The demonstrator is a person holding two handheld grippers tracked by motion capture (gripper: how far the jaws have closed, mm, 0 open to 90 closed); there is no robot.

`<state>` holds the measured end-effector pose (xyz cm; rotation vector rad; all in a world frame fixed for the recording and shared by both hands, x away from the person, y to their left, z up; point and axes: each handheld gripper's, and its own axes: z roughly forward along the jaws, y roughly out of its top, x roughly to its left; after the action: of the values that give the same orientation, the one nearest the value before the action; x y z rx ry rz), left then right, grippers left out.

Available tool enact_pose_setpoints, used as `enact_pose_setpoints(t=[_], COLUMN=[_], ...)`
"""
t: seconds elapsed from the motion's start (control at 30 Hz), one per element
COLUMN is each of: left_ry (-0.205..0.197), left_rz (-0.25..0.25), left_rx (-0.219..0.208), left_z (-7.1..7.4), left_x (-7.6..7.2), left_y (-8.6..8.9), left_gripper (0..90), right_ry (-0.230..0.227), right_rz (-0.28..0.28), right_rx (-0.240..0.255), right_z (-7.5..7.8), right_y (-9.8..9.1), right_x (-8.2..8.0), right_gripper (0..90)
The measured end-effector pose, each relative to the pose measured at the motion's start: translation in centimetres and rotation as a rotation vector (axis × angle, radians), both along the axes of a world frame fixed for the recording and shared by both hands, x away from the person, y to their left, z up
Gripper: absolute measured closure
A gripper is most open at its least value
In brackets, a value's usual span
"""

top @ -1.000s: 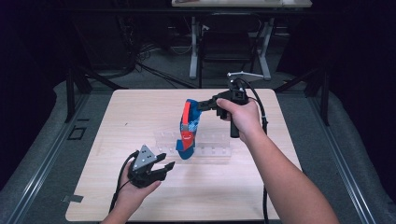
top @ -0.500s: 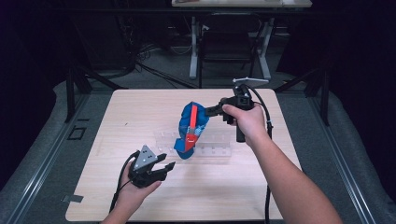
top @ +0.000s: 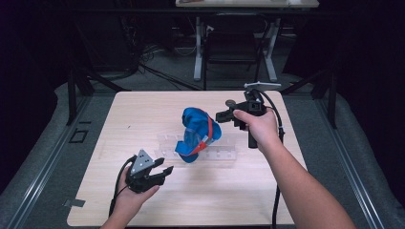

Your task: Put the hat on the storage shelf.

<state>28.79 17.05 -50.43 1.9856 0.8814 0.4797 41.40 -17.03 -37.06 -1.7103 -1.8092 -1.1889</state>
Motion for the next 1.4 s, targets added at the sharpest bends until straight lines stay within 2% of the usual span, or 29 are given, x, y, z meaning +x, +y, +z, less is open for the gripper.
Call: enact_pose_setpoints(t=[0.37,0.67,0.73,1.03,1.23,1.4], left_ry=[0.003,0.012,0.014,0.025,0.032,0.036], left_rz=[0.019,0.029,0.03,0.038,0.045,0.05], left_rx=[-0.008,-0.017,-0.019,-0.017,-0.017,-0.019], left_z=[-0.4,-0.9,-0.9,-1.4,-1.8,-2.1], left_x=[-0.1,-0.2,-0.3,-0.4,-0.5,-0.6], left_y=[0.8,1.2,1.2,1.7,1.9,2.2], left_gripper=[52.9,52.7,52.6,52.3,51.5,50.9], right_ry=[-0.014,-0.042,-0.035,-0.03,-0.041,-0.044], right_rz=[0.01,0.018,0.027,0.022,0.029,0.029], right_rx=[-0.059,-0.11,-0.117,-0.137,-0.171,-0.177], right_z=[0.1,0.3,0.3,-0.4,-0.9,-1.5], right_y=[-0.1,0.0,-0.1,-1.0,-1.8,-2.2], right_x=[-0.5,-1.3,-1.4,-2.1,-3.0,-3.6], right_gripper=[78.6,76.7,76.6,74.9,70.6,67.9])
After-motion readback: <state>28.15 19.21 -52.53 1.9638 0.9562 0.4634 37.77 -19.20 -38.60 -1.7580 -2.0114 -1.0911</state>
